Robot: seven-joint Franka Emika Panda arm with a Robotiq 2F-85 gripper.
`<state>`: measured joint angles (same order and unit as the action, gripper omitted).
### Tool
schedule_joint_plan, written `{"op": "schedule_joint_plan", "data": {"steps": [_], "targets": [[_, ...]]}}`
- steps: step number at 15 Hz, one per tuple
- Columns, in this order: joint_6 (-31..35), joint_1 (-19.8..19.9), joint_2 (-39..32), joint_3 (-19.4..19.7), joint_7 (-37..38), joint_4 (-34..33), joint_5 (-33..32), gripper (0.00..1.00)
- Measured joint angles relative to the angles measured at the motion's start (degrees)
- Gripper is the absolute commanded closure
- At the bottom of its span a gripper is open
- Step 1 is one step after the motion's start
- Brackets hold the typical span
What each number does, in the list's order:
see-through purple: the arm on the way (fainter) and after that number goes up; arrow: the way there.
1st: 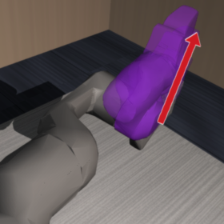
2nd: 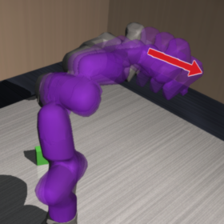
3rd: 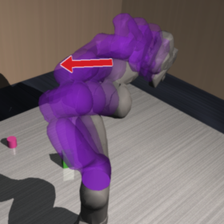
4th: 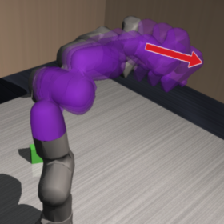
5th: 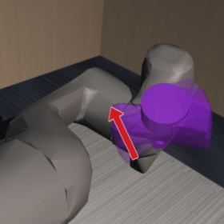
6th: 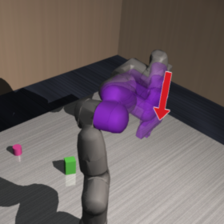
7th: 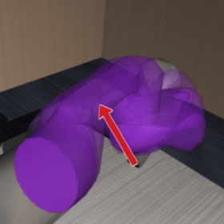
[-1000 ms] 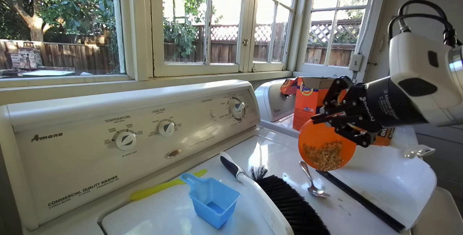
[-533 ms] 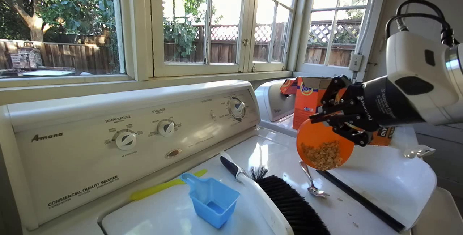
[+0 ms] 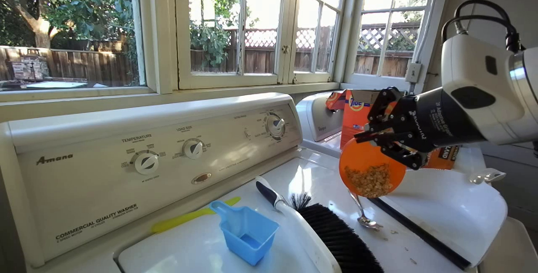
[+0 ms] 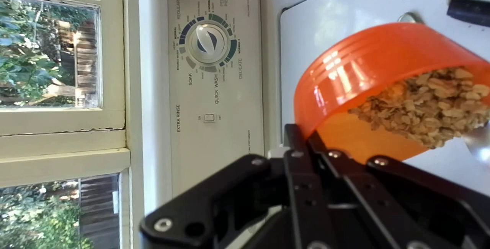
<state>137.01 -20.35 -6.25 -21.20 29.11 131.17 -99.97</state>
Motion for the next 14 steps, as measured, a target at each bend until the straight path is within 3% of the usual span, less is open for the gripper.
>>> {"op": "schedule_joint_plan", "data": {"steps": [14], "targets": [[-1.45, -0.48, -1.83, -0.27, -1.05, -1.24, 0.0, 0.99]]}}
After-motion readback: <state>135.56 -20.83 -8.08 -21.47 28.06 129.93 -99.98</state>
